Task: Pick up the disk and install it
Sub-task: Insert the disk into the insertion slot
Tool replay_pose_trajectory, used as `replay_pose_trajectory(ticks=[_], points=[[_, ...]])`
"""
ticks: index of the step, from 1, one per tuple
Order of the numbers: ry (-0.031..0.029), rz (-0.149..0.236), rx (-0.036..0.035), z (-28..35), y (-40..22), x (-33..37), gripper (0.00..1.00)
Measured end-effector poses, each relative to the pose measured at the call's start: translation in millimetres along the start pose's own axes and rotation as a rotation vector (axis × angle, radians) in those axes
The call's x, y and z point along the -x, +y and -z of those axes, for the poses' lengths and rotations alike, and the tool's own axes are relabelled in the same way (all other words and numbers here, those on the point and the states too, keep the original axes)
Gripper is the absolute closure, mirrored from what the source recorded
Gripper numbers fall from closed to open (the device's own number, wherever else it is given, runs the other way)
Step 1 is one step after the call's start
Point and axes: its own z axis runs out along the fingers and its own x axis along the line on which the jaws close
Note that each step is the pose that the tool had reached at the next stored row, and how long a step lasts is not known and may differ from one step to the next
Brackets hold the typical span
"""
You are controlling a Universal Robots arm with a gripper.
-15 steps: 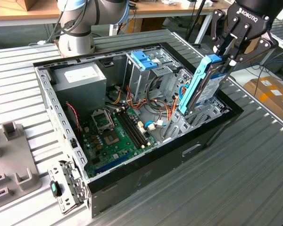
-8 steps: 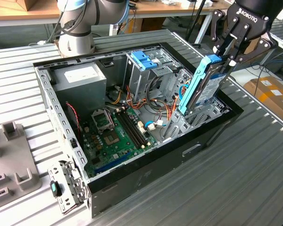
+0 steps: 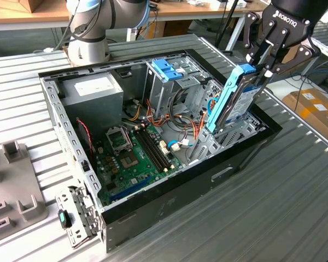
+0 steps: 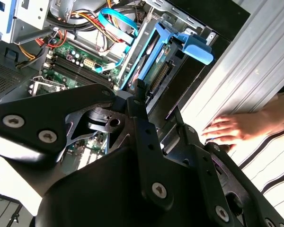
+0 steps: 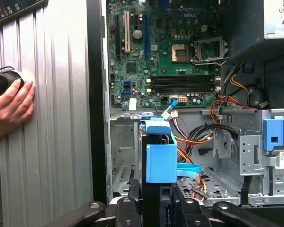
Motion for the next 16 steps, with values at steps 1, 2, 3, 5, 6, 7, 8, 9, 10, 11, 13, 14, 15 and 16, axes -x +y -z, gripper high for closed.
replay_pose_trajectory(ticks=[1,2,3,5,6,7,8,9,10,11,13,14,15,16], points=[[0.0001,0.0,0.0,-0.8,0.0,0.0,0.65],[0.0001,0.001,0.0,-0.9,0.0,0.0,0.65],[0.0,0.001,0.0,-0.9,0.0,0.0,0.65],[-0.0006,0.001,0.0,-1.1,0.0,0.0,0.65],[-0.0006,0.001,0.0,-1.0,0.0,0.0,0.65],[-0.0008,0.001,0.0,-1.0,0.0,0.0,0.65],[-0.0008,0.001,0.0,-1.1,0.0,0.0,0.65],[-0.0008,0.001,0.0,-1.4,0.0,0.0,0.65],[-0.0008,0.001,0.0,-1.7,0.0,0.0,0.65],[-0.0008,0.001,0.0,-2.4,0.0,0.0,0.65],[-0.0008,0.001,0.0,-4.0,0.0,0.1,0.65],[-0.0008,0.001,0.0,-4.9,0.0,0.1,0.65],[-0.0009,0.001,0.0,-5.7,0.1,0.1,0.65],[-0.0009,0.001,0.0,-7.3,0.1,0.1,0.65]])
